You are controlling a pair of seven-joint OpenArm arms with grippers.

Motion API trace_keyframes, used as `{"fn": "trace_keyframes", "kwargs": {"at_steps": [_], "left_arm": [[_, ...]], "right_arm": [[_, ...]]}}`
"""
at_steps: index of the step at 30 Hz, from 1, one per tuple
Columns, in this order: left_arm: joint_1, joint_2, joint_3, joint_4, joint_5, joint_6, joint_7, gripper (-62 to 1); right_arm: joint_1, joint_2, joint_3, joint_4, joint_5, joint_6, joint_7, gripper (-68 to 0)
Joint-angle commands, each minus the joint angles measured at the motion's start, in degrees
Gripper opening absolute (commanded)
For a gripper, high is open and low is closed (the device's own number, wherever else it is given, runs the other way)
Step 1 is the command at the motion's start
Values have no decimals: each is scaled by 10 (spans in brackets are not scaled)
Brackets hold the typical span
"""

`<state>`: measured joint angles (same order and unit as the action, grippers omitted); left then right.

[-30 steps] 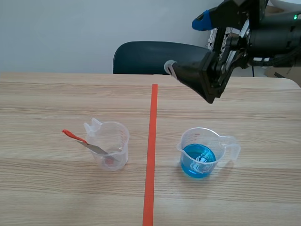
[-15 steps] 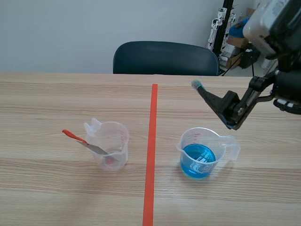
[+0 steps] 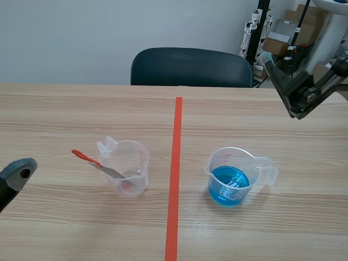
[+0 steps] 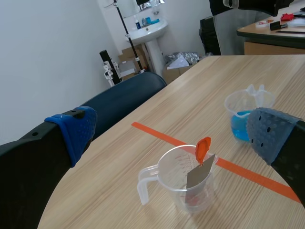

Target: Do the redox reaction experiment. return to the home posture

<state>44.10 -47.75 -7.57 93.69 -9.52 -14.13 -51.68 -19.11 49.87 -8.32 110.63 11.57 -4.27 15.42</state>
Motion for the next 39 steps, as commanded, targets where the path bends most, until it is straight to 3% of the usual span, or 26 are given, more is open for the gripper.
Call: {"fn": "trace_keyframes", "kwargs": {"at_steps": [1,5,9,14,18,26,31,39], "left_arm": [[-2,3,0,7,5,-1,9,14],[-2,1,0,10,13,-1,37,14],[-2,-13,0,10,13,-1,59,14],[-1,-48,0,10,13,28,87,14],[-2,-71,0,10,12,29,113,14],[-9,-93,0,10,13,50,145,14],[-33,-93,0,8,19,50,188,14],[-34,-94,0,8,33,59,185,14]], "right_arm": [[3,6,0,19,4,-3,-18,4],[-14,6,0,40,-1,-5,-41,4],[-39,-11,0,51,-36,-12,-47,4],[-93,-42,0,53,-78,-52,15,4],[-158,-45,8,53,-88,-86,49,4],[-277,-45,77,52,-81,-86,163,4],[-298,-45,87,52,-79,-85,171,4],[-298,-45,87,52,-71,-73,171,4]]}}
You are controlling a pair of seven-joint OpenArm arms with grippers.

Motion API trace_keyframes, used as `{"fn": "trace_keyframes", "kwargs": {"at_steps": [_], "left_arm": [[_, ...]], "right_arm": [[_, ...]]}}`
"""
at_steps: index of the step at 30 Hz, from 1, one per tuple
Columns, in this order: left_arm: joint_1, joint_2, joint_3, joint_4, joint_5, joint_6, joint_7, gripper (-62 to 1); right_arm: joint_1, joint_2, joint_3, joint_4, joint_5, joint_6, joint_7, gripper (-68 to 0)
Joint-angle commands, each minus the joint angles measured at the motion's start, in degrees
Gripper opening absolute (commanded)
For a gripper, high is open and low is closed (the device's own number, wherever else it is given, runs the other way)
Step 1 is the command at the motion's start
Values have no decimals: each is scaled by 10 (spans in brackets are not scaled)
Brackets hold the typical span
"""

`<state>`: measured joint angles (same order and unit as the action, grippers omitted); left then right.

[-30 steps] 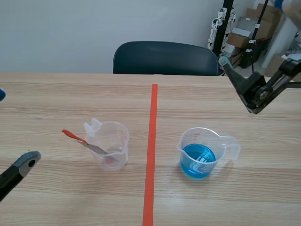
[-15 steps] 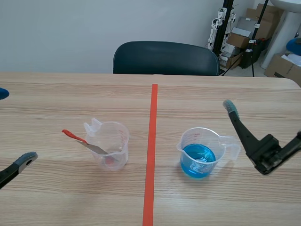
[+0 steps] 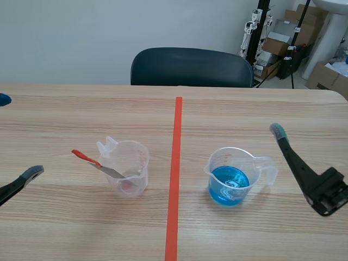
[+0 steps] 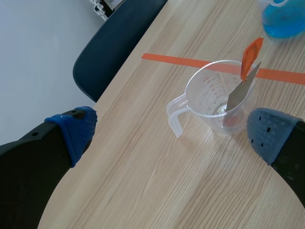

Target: Do the redox reaction experiment. return to the home posture

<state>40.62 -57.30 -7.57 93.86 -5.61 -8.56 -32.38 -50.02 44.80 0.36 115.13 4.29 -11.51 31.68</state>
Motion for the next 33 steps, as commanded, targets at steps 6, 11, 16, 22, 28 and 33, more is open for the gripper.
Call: {"fn": "trace_keyframes", "kwargs": {"at_steps": [6,11,16,22,28,33], "left_arm": [[1,1,0,6,-6,3,-7,14],[1,1,0,6,-6,3,-7,14],[1,1,0,6,-6,3,-7,14],[1,1,0,6,-6,3,-7,14],[1,1,0,6,-6,3,-7,14],[1,1,0,6,-6,3,-7,14]], "right_arm": [[11,6,0,7,-14,31,8,4],[12,6,0,7,-17,37,9,4],[12,6,0,7,-17,41,9,4],[12,6,0,7,-17,41,9,4],[12,6,0,7,-17,41,9,4],[12,6,0,7,-17,41,9,4]]}}
